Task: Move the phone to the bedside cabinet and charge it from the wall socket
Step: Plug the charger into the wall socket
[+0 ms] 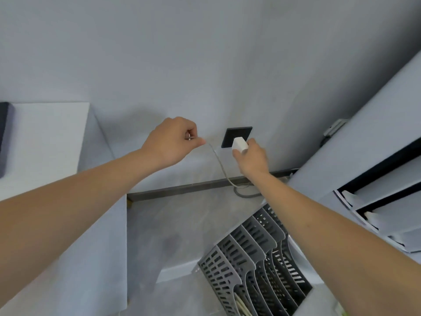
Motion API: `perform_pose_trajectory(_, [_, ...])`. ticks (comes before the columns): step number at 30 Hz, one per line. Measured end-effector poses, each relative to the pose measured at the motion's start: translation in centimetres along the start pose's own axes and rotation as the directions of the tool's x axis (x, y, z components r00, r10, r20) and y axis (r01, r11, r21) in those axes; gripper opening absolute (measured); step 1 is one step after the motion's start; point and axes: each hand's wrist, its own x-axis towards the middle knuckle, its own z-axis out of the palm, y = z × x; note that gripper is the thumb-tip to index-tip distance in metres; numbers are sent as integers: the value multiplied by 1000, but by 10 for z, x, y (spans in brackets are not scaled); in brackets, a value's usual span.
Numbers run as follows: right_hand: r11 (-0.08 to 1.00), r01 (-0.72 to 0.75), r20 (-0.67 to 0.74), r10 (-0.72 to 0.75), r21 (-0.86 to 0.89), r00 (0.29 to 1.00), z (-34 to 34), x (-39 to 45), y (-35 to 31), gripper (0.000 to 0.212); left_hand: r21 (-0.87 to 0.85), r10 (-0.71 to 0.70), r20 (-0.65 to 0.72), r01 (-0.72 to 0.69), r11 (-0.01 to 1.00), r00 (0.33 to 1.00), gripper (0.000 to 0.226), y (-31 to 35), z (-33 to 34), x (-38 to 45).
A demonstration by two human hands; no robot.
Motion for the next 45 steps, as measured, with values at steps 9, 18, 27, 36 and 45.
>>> perform_pose_trajectory(9, [999, 19, -92, -16, 30, 996, 23, 11, 3, 35, 266, 88, 48, -98, 959, 995, 35, -13, 4, 8])
perform_pose_trajectory(18, [998, 22, -106, -16, 55, 994, 22, 10, -7, 36, 369, 97, 77, -119, 922, 992, 32, -11, 3, 11])
perform_pose_trajectory(27, [998, 5, -80, 0, 60, 997, 23, 17, -12, 36, 394, 49, 137, -99, 914, 989, 29, -10, 2, 11])
perform_pose_trajectory(36, [1000, 28, -91, -28, 1, 995, 23, 19, -13, 35, 388, 34, 147, -89, 918, 989, 28, -6, -1, 11])
perform_pose_trajectory(45, [997, 53, -69, -57, -60, 996, 21, 25, -13, 34, 388, 46, 164, -107, 915, 985, 29, -5, 1, 11])
